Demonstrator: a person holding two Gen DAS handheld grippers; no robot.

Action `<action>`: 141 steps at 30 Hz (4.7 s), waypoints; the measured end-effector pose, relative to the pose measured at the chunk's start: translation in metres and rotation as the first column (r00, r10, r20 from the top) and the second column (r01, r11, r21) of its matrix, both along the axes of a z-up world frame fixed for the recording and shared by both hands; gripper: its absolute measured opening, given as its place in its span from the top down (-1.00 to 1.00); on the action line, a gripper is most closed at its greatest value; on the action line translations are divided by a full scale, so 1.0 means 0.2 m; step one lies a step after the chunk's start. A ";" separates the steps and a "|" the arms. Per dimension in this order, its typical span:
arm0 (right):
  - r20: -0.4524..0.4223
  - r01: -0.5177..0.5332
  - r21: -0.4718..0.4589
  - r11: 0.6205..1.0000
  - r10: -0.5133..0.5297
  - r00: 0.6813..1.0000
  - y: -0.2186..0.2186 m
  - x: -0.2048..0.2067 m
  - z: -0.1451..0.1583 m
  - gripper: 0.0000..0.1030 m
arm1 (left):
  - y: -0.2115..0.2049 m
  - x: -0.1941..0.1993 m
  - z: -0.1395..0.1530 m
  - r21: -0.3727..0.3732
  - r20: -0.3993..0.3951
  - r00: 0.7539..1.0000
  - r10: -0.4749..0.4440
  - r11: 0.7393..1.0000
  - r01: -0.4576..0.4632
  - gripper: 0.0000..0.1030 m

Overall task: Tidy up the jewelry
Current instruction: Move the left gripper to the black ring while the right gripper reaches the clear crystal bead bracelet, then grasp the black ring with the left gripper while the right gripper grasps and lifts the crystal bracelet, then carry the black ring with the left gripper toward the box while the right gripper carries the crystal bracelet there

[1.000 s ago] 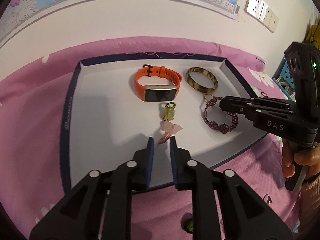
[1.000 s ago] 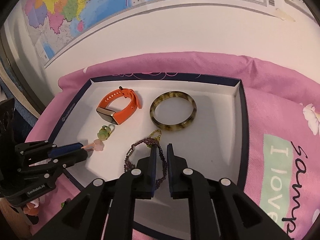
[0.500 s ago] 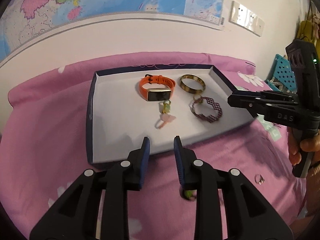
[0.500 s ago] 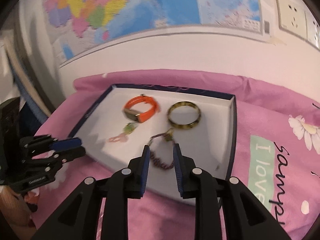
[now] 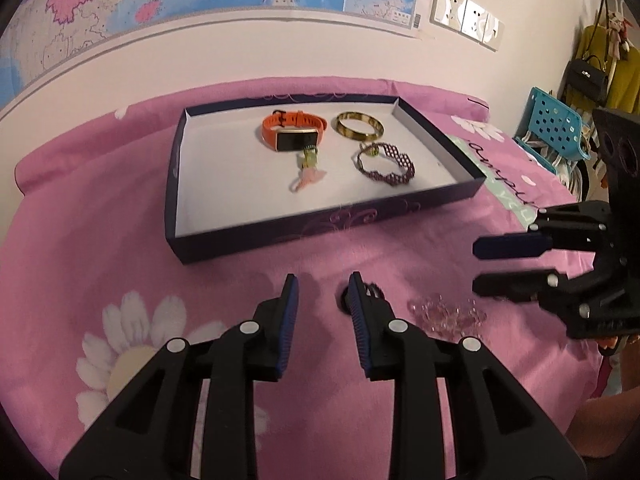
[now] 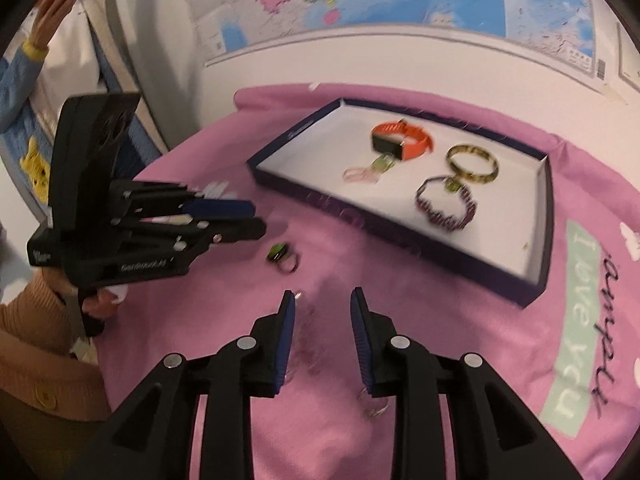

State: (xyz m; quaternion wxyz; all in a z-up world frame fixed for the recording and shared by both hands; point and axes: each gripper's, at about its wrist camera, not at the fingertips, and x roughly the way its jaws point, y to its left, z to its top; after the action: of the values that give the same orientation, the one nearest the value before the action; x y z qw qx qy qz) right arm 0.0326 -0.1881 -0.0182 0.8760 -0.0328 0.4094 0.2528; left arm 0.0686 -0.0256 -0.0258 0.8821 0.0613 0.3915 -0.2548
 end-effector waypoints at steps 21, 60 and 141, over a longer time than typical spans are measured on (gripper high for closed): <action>-0.036 -0.044 -0.025 0.999 0.043 0.998 0.11 -0.03 -0.10 0.83 | -0.02 -0.06 -0.03 0.007 -0.011 1.000 -0.024 1.000 0.024 0.48; -0.031 0.110 0.236 0.966 -0.105 0.994 -0.19 0.02 0.07 0.84 | -0.13 -0.01 -0.08 0.040 -0.053 0.997 -0.049 0.998 0.052 0.59; 0.034 0.142 0.171 0.975 -0.150 0.988 -0.19 0.06 0.18 0.88 | -0.07 -0.05 0.08 -0.028 0.002 1.000 0.005 1.000 -0.005 0.59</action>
State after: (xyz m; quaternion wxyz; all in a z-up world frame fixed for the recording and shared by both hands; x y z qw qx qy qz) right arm 0.0445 -0.2265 0.0176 0.9013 0.0653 0.3673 0.2203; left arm 0.0578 -0.0387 -0.0097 0.8838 0.0482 0.3872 -0.2582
